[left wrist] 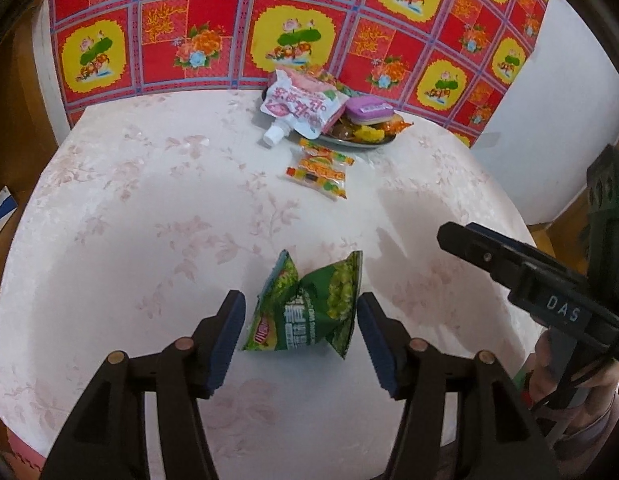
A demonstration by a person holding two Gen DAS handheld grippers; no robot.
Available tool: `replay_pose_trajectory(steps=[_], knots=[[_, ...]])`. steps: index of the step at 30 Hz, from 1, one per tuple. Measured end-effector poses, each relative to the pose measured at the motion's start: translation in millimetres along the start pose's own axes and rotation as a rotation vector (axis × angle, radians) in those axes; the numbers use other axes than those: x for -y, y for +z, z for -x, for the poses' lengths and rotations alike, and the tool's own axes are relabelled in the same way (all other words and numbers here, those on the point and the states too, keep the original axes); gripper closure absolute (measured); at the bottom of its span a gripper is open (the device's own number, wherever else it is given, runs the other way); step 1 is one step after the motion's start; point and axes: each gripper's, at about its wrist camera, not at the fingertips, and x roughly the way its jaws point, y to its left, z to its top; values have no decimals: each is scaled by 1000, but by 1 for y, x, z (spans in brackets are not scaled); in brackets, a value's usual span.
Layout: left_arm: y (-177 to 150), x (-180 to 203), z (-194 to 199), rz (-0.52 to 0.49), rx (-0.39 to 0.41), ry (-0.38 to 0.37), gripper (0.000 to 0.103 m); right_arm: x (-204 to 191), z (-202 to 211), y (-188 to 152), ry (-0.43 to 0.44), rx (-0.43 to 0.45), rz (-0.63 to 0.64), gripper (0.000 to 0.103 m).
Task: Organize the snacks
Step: 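Grasp the green snack bag on the table with the left tool, then grasp the striped candy packet with the right tool while the left tool holds the green bag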
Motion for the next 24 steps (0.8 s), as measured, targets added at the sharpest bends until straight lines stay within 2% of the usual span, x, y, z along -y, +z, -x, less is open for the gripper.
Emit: replay_pose_trajectory(steps=[5, 7, 13, 18, 24], knots=[[-2, 2, -7, -17, -4, 21, 42, 0, -2, -1, 6, -6, -1, 41], [-4, 3, -9, -24, 1, 26, 48, 0, -3, -1, 6, -9, -2, 41], [-5, 5, -7, -45, 25, 27, 52, -1, -5, -2, 9, -18, -2, 41], [0, -2, -4, -19, 37, 26, 52, -6, -10, 0, 10, -31, 16, 41], [10, -19, 2, 21, 60, 58, 52, -17, -18, 8, 15, -48, 53, 41]])
